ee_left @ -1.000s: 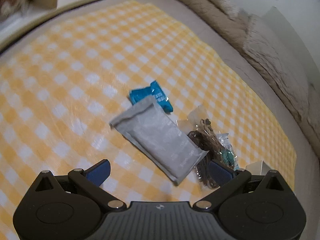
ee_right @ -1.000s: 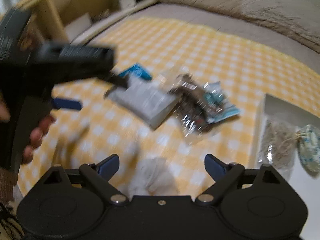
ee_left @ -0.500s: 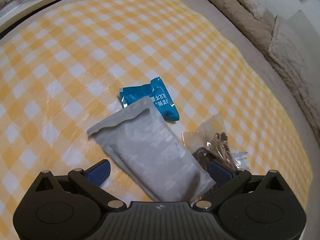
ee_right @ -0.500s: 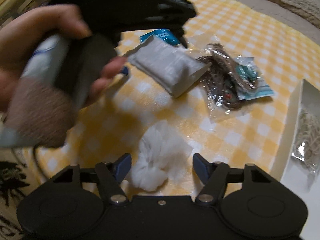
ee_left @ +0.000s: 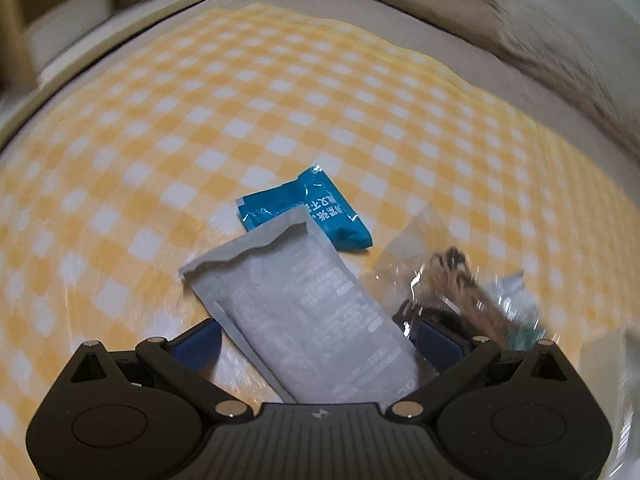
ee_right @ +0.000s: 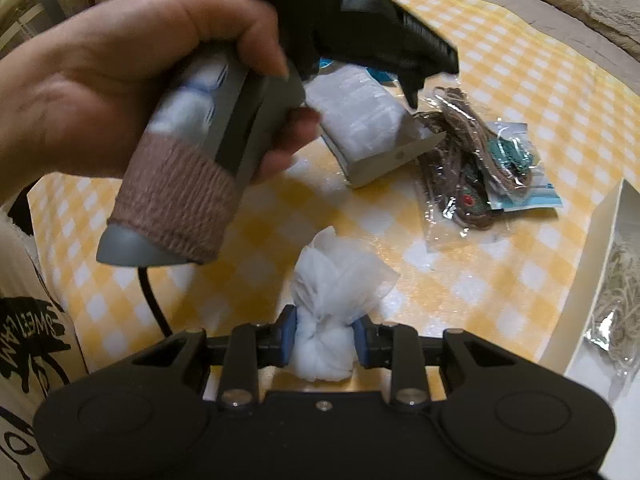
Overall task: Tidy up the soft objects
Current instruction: 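Close the right tool on the white tissue bundle while the left tool approaches the grey pouch, then close the left tool on the grey pouch's end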
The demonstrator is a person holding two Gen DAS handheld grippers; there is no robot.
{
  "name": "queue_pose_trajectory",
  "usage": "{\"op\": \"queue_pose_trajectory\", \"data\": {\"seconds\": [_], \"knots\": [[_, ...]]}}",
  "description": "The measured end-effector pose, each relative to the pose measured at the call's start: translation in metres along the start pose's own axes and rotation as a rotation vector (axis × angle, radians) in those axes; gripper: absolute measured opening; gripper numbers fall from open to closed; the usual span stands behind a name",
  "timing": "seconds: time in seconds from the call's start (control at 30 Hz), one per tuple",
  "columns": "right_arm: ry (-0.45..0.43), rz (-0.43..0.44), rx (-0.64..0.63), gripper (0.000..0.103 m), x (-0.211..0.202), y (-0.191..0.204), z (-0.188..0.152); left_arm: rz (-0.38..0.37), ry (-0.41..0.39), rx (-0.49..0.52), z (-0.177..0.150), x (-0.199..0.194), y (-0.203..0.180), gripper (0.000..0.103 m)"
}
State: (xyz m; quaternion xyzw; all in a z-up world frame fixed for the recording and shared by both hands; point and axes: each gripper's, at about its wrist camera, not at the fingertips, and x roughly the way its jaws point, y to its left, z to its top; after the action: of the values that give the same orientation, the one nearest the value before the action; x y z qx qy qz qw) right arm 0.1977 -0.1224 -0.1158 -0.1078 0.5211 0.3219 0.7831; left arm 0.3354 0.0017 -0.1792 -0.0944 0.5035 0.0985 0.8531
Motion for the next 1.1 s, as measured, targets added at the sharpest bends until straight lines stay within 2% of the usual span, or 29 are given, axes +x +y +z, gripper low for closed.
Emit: {"op": "queue_pose_trajectory", "data": {"seconds": [0.1,0.17,0.27,0.43,0.6,0.77,0.83,0.93,0.97,1.0,1.1], "knots": [[-0.014,-0.005,0.012,0.030,-0.005,-0.003,0.000,0.020,-0.010,0.162,-0.005,0.002,-0.009,0.097],[-0.019,-0.014,0.020,0.030,-0.007,-0.006,0.000,0.003,-0.001,0.245,-0.009,0.001,-0.011,0.096],[-0.023,-0.032,0.037,0.030,-0.012,-0.013,-0.002,-0.023,0.014,0.333,-0.017,-0.003,-0.007,0.095],[-0.043,-0.061,0.072,0.030,-0.023,-0.022,-0.004,-0.024,0.026,0.448,-0.030,-0.006,0.006,0.096],[-0.072,-0.079,0.101,0.030,-0.035,-0.030,-0.006,-0.001,0.040,0.439,-0.037,-0.010,0.014,0.099],[-0.082,-0.091,0.110,0.030,-0.037,-0.031,-0.009,0.029,0.045,0.374,-0.040,-0.011,0.017,0.099],[-0.085,-0.096,0.105,0.030,-0.036,-0.030,-0.007,0.038,0.036,0.360,-0.042,-0.014,0.021,0.095],[-0.092,-0.102,0.102,0.030,-0.035,-0.028,-0.005,0.020,0.032,0.335,-0.040,-0.019,0.020,0.078],[-0.096,-0.103,0.102,0.030,-0.036,-0.028,-0.004,0.016,0.029,0.329,-0.040,-0.021,0.020,0.067],[-0.101,-0.104,0.103,0.030,-0.037,-0.028,-0.004,0.015,0.028,0.326,-0.033,-0.026,0.019,0.062],[-0.117,-0.108,0.111,0.030,-0.040,-0.030,-0.001,0.003,0.030,0.299,-0.027,-0.036,0.023,0.057]]}}
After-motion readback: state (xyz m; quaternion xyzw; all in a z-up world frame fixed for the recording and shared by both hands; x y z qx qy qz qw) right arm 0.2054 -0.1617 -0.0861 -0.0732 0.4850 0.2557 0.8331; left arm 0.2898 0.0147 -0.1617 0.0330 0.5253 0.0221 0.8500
